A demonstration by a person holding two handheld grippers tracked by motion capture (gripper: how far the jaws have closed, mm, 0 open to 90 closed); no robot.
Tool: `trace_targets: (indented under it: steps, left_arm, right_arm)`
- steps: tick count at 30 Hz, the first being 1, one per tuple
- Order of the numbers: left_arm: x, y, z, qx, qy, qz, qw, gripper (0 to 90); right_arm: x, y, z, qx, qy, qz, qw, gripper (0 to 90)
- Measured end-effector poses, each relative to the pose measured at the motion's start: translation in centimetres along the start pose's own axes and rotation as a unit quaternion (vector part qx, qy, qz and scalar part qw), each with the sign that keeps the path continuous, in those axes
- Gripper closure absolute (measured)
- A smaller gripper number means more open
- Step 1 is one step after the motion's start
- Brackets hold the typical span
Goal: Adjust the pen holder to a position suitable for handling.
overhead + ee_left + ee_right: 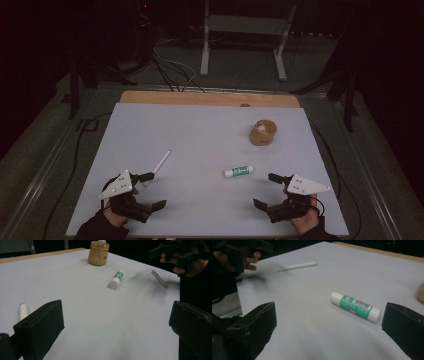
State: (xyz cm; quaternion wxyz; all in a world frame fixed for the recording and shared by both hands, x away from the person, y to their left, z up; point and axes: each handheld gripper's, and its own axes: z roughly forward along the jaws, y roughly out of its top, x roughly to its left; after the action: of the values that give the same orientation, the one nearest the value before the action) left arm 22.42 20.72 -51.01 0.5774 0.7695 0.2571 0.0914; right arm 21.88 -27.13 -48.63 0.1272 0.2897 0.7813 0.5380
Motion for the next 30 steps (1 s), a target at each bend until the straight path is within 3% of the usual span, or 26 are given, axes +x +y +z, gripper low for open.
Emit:
trace_targets:
  steps: [9,12,16,21,24,30]
  left_arm:
    - [0.1,0.1,-0.1,-0.006,0.002,-0.004,1.0000,0.3]
    - [0.1,0.1,0.0,-0.006,0.002,-0.003,1.0000,0.3]
    - [0.1,0.2,0.0,-0.006,0.000,-0.004,1.0000,0.3]
    - [0.2,0.2,0.1,-0.006,0.000,-0.005,1.0000,0.3]
    - [0.2,0.2,0.1,-0.008,-0.001,-0.007,0.9999,0.3]
    - [0.2,0.2,0.1,-0.007,-0.002,-0.006,1.0000,0.3]
  right_arm:
    - [-0.4,2.9,-1.2,-0.020,0.003,-0.016,0.9997,0.0]
    - [-1.2,4.7,-1.8,-0.044,-0.006,-0.022,0.9988,0.0]
    - [-2.1,6.0,-1.7,-0.052,-0.022,-0.036,0.9978,0.0]
    - [-3.1,6.5,-1.4,-0.062,-0.035,-0.040,0.9967,0.0]
    - [-4.2,7.0,-1.0,-0.062,-0.051,-0.036,0.9961,0.0]
    - [-5.7,7.8,-0.7,-0.057,-0.060,-0.013,0.9964,0.0]
